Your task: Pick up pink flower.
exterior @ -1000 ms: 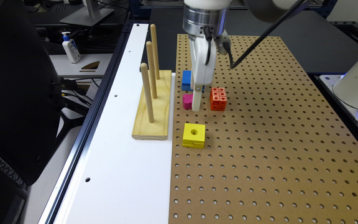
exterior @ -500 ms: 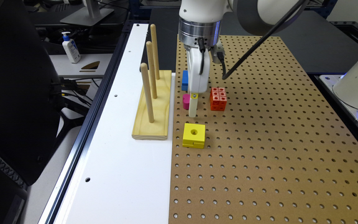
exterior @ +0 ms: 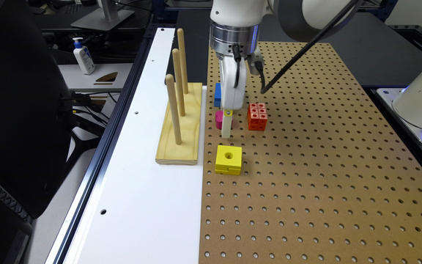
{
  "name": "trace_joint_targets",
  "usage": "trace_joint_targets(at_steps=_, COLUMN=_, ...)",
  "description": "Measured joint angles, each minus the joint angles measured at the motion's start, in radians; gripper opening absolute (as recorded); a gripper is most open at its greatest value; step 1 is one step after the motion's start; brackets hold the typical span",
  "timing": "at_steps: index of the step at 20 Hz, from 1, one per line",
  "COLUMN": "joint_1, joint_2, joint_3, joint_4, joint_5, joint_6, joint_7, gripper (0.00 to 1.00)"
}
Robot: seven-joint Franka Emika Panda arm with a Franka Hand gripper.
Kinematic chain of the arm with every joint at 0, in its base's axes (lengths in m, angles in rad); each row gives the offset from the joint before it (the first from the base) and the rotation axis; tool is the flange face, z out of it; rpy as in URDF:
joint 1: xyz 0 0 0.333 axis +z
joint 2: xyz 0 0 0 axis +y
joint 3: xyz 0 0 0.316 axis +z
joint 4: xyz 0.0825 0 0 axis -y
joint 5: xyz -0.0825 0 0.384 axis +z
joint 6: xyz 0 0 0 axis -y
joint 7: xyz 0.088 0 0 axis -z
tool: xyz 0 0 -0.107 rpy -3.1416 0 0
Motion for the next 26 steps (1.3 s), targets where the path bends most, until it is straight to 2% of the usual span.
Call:
trace_joint_targets(at_steps=7, joint_1=0.0, joint_2=0.028, joint_3=0.0, joint_4=0.013, joint_5=-0.0007, joint_6=0.01, joint_7=0.0, gripper=1.0)
trace_joint_targets(at_steps=8, joint_1=-0.001, joint_2=0.029, joint_3=-0.001, joint_4=0.013, joint_5=-0.0006, joint_6=0.011, joint_7=0.0, gripper=0.0)
trace_joint_targets(at_steps=22, joint_1=-0.001, joint_2=0.024, joint_3=-0.001, joint_4=0.013, joint_5=-0.0007, joint_6=0.009, joint_7=0.0, gripper=0.0)
trace_joint_targets(at_steps=26, joint_1=-0.001, joint_2=-0.032, joint_3=-0.001, joint_4=0.013, joint_5=-0.0007, joint_6=-0.042, joint_7=0.0, gripper=0.0)
